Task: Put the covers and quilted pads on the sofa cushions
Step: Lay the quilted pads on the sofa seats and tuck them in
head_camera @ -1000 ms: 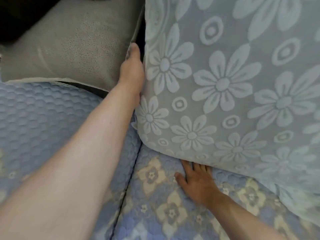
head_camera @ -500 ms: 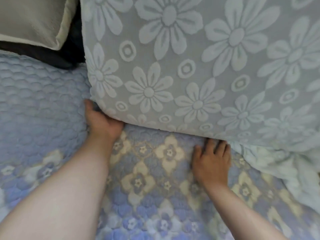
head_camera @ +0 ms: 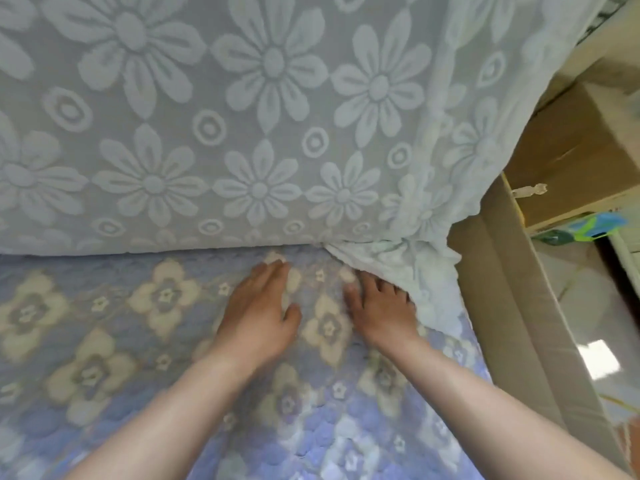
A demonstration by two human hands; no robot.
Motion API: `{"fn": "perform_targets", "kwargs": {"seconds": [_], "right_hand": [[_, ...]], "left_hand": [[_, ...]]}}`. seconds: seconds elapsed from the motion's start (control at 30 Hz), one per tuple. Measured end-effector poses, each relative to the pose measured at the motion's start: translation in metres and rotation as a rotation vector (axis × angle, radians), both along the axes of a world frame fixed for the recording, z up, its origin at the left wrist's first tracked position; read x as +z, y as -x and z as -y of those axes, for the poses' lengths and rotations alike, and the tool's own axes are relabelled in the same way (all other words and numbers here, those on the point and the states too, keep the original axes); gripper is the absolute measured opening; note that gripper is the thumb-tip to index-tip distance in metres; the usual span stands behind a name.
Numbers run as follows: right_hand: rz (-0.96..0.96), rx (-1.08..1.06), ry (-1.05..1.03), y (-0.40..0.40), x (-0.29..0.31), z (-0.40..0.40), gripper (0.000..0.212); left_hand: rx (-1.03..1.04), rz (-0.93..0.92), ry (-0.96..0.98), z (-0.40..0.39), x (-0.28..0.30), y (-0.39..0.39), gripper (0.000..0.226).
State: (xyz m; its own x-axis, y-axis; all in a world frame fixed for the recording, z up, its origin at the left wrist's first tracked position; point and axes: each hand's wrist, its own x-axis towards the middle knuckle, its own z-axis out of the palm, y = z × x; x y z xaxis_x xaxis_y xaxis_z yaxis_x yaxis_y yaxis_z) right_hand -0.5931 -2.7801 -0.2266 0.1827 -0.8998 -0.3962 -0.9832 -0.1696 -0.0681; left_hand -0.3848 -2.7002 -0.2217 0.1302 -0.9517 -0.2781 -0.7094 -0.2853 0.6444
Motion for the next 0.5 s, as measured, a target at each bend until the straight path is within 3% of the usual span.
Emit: {"fn": "perform_targets", "kwargs": {"seconds": [0.13, 0.2, 0.27, 0.3, 0.4, 0.5], "right_hand": [[0.062, -0.421, -0.081, 0.080, -0.007, 0.120, 0.045], [0.019, -0.311, -0.082, 0.100, -0.023, 0.138, 0.056], [0.021, -0.133, -0.067, 0.106, -0.026, 0.094, 0.072], [0.111, -0.123, -0.070, 0.108, -0.015, 0.059, 0.074], [0.399, -0.163, -0.083, 0.126, 0.015, 0.014, 0.055], [0.491, -0.157, 0.242, 0.134, 0.014, 0.052, 0.037]], "left_hand": [[-0.196, 0.222, 0.039, 0.043, -0.013, 0.034, 0.076], [-0.264, 0.308, -0.001, 0.065, -0.018, 0.046, 0.078], [-0.305, 0.367, -0.099, 0.083, -0.018, 0.066, 0.089], [-0.316, 0.400, -0.135, 0.090, -0.022, 0.077, 0.093], [-0.291, 0.459, -0.184, 0.108, -0.026, 0.100, 0.086], [-0.199, 0.439, -0.311, 0.143, -0.036, 0.114, 0.085]]}}
